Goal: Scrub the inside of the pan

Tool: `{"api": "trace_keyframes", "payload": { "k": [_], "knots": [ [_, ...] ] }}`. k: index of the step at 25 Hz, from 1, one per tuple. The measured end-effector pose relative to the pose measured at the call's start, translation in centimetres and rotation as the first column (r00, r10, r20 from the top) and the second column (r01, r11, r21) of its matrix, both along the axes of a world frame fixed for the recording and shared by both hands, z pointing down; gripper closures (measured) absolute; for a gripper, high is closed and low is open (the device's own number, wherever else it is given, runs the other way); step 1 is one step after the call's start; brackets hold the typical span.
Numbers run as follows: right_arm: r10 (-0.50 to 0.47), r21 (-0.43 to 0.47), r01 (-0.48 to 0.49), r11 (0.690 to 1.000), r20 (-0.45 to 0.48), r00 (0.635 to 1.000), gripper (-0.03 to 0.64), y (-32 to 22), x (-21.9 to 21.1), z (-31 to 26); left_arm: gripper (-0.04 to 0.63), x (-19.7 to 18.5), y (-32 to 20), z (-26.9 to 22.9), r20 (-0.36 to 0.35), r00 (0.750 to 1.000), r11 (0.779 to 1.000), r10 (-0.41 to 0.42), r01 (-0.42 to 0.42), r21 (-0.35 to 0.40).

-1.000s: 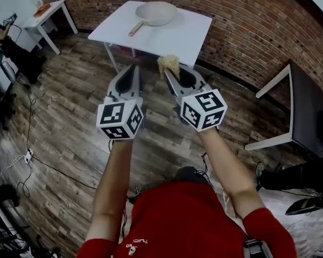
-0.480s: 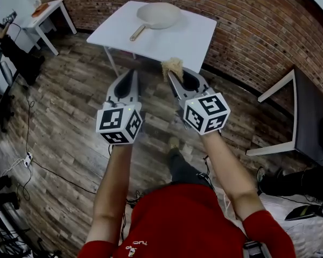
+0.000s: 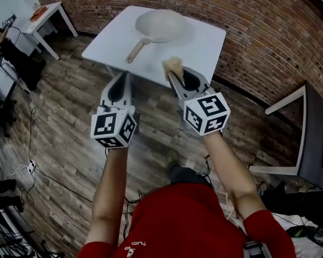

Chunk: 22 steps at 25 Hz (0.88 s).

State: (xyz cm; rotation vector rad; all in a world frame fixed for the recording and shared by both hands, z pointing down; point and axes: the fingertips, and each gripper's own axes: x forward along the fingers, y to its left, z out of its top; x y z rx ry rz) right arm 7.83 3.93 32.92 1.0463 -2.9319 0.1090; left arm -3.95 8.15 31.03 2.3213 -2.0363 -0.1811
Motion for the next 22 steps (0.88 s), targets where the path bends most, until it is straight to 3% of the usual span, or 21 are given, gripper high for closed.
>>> {"api": "trace_keyframes", "payload": {
  "k": [9,22],
  "knots": [
    [-0.008,0.001,0.008,1.0,-0.018,1.0,0.531,-12.5,-0.4,0.3,0.58,-2.1,-11.6,-0.2,0.01,0.999,0.999,-0.046,0.046,-0.005],
    [-0.003,-0.008,0.003,1.0,-0.03,1.0,0.531,-23.1,-3.8,0.3,0.58,-5.4,-22.1,-0.9,0.036,0.998,0.999,-0.046,0.046,-0.001]
  ]
}}
